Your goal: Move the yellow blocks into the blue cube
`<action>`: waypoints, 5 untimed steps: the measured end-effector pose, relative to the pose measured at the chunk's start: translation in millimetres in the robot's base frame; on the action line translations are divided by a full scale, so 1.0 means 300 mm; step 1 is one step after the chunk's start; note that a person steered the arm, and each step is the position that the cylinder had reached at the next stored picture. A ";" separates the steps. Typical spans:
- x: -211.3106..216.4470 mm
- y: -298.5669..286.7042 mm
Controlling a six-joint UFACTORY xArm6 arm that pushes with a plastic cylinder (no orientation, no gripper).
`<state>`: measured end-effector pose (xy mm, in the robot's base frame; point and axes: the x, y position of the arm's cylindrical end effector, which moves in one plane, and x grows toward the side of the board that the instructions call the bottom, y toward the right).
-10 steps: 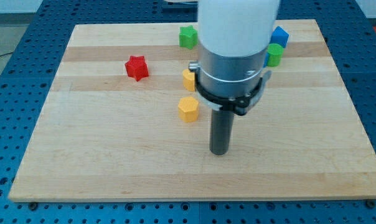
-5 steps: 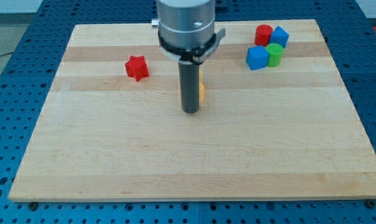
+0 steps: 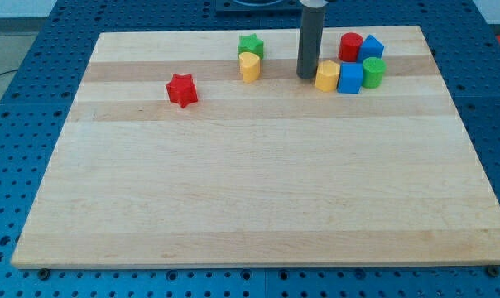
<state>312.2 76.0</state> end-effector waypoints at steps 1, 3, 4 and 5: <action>0.127 -0.174; -0.073 -0.530; -0.063 -0.271; -0.029 -0.042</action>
<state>303.4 63.4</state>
